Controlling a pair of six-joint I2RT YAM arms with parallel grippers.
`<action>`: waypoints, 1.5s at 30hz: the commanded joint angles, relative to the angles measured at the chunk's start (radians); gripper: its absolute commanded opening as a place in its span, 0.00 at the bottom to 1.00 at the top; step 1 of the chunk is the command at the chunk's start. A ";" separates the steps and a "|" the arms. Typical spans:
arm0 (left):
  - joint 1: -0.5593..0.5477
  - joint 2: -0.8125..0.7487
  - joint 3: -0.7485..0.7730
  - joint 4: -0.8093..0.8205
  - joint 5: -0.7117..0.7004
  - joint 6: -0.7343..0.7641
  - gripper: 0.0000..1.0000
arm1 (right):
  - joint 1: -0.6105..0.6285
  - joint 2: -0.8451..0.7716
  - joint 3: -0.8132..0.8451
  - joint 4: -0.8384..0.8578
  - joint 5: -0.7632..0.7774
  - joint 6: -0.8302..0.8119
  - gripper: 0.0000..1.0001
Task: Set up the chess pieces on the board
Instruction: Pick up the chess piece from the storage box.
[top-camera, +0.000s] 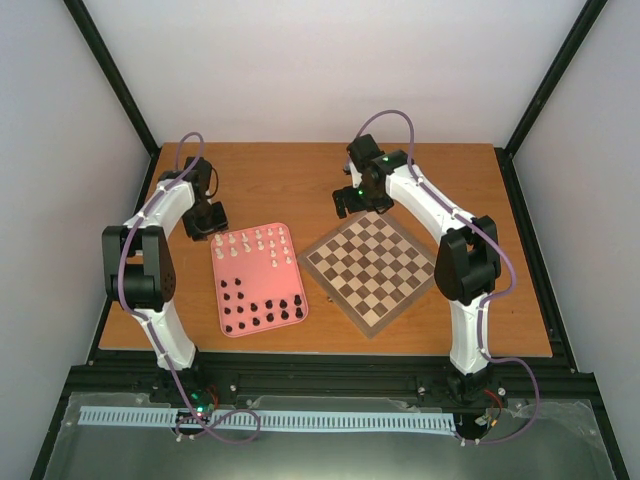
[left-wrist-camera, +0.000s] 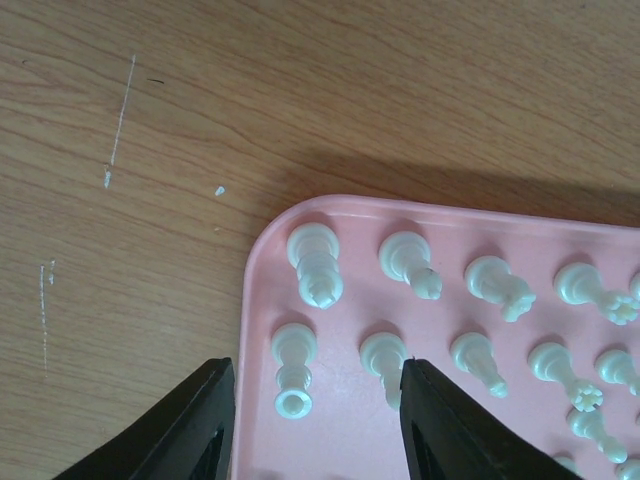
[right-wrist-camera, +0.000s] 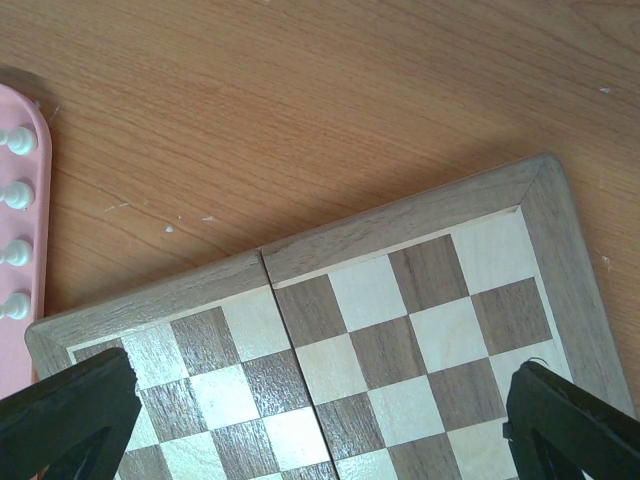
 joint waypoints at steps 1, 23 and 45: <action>0.005 0.005 0.044 0.005 0.019 0.003 0.48 | -0.002 -0.010 0.000 -0.013 -0.005 -0.014 1.00; -0.007 -0.040 0.049 0.005 0.042 0.051 0.49 | 0.066 0.063 0.122 -0.077 0.009 0.041 0.97; -0.102 -0.085 0.132 -0.024 0.096 0.016 0.49 | 0.088 0.145 0.257 -0.069 -0.015 0.028 0.85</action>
